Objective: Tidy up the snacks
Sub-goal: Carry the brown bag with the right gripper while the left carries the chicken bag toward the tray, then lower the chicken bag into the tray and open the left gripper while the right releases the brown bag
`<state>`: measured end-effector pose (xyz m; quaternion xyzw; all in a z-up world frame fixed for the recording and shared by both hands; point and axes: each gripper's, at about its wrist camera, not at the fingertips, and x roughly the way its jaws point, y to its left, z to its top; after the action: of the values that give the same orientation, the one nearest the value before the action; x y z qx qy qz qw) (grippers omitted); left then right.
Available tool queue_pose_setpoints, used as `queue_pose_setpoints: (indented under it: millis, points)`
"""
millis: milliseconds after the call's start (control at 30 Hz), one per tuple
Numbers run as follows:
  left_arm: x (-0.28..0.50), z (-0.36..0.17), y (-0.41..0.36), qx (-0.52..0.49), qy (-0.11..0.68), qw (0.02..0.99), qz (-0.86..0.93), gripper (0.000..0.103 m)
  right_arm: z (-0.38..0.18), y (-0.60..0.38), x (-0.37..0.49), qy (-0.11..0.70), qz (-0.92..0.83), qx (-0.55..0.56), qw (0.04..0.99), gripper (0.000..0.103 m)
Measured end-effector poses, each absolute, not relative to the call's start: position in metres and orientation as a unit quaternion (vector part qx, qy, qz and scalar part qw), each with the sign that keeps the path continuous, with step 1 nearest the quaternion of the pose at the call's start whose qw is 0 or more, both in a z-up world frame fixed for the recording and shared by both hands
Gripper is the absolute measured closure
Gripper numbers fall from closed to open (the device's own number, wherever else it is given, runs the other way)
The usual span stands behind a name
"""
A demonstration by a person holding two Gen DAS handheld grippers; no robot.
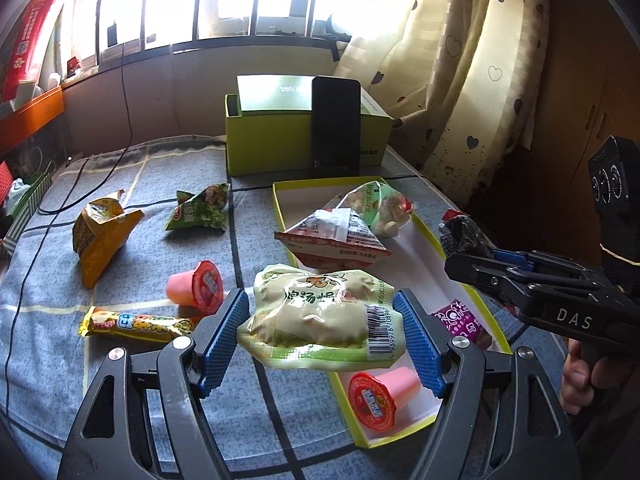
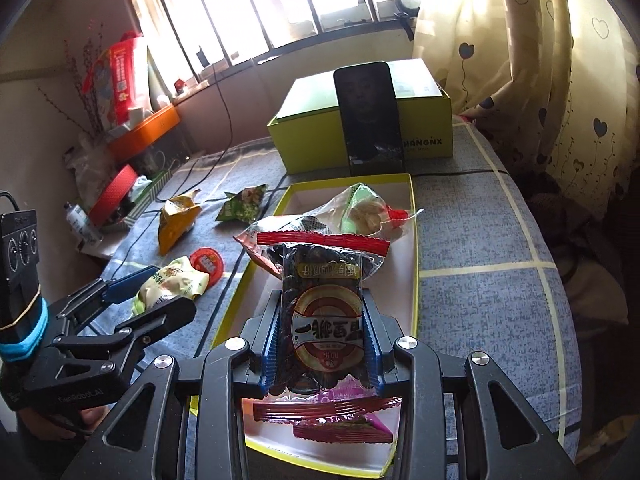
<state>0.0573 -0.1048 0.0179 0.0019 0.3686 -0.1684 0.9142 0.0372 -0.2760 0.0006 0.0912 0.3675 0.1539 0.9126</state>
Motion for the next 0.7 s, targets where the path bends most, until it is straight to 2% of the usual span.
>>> queue_pose_setpoints:
  millis: [700]
  points:
    - [0.085, -0.006, -0.138, 0.044, 0.397, 0.894, -0.203, 0.028, -0.023, -0.280, 0.056, 0.402, 0.141, 0.089, 0.900, 0.070]
